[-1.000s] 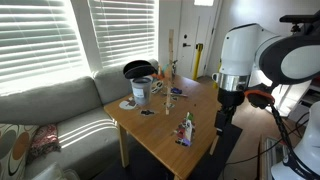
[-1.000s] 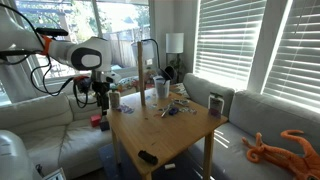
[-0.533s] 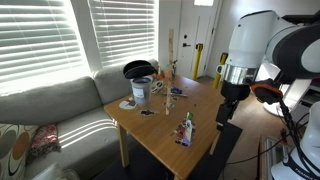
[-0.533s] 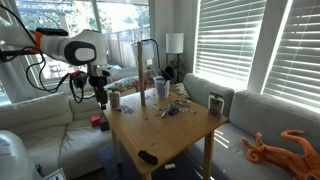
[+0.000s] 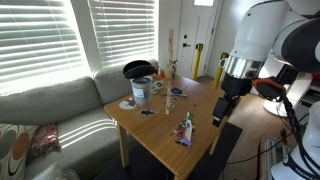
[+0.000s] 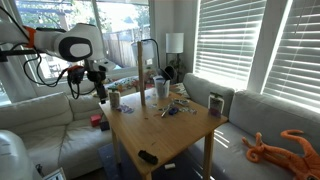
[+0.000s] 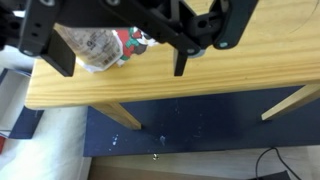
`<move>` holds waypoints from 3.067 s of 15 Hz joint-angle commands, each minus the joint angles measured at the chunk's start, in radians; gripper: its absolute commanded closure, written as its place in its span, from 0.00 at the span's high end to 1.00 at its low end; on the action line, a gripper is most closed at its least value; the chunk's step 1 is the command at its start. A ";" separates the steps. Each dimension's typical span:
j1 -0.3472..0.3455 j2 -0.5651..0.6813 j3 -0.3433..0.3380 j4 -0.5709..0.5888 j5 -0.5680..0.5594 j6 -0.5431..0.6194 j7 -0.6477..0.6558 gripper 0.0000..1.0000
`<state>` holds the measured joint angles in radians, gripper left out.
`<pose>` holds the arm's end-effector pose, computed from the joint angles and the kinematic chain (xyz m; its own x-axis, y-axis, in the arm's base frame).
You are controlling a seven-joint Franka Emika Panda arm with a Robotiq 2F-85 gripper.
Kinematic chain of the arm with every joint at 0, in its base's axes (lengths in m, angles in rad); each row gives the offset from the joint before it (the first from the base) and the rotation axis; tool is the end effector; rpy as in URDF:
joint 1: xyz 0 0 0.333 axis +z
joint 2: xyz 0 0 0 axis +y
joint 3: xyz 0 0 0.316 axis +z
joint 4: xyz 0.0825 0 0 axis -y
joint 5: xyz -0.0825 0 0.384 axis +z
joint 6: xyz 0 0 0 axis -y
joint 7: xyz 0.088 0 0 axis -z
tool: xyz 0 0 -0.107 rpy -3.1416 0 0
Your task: Move the bag to the right
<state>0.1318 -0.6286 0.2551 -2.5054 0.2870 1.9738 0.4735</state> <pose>0.3378 0.1644 0.4943 0.9734 -0.2284 0.0166 -0.2235 -0.9635 -0.1470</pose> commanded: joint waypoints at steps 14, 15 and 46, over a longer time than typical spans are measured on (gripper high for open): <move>-0.023 0.142 0.017 0.132 0.076 0.339 0.371 1.00; -0.023 0.155 0.019 0.136 0.070 0.331 0.384 1.00; -0.045 -0.076 0.003 -0.001 -0.085 -0.040 0.726 0.02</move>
<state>0.0978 -0.7050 0.2500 -2.5100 0.1959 1.9378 1.2051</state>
